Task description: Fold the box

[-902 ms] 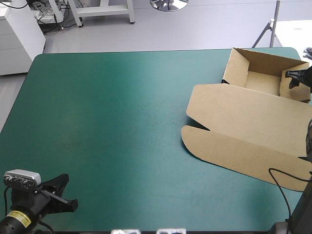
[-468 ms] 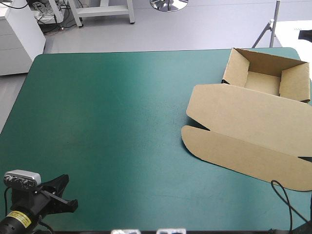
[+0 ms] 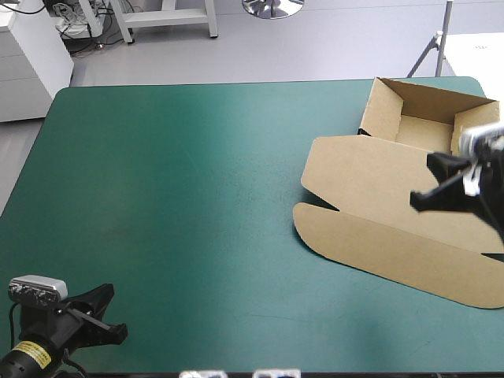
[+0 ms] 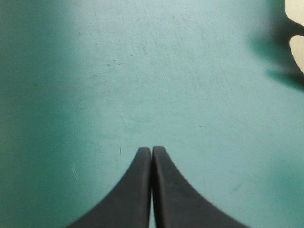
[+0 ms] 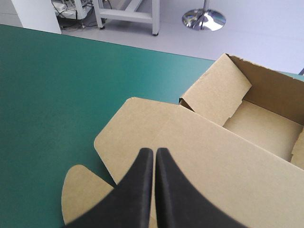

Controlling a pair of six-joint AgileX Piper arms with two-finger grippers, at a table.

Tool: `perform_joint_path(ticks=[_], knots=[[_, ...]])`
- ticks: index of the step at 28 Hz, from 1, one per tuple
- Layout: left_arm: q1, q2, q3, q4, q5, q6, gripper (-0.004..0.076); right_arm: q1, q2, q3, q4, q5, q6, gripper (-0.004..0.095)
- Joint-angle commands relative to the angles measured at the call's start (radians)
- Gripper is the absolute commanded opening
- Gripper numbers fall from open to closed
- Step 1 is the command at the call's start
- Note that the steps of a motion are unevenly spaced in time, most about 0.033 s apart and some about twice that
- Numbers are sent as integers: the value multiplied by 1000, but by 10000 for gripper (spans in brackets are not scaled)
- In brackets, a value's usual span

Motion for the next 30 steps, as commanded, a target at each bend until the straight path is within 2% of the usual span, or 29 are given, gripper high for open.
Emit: perform_joint_path(ticks=[1, 8, 14, 18, 30], knots=[[-3, 13, -25, -19, -62, -9, -10, 9, -212, 180, 42, -164, -79, 0], [-3, 13, -25, -19, -73, -9, -10, 22, -488, 454, -7, -171, -64, -4], [-3, 13, -25, -16, -73, 31, -10, 87, -508, 542, -19, -132, -87, -4], [-3, 13, -25, -16, -76, 33, -10, 123, -541, 571, -73, -139, -74, -4], [-3, 13, -25, -16, -68, 33, -10, 132, -659, 670, -157, -166, -1, -4]])
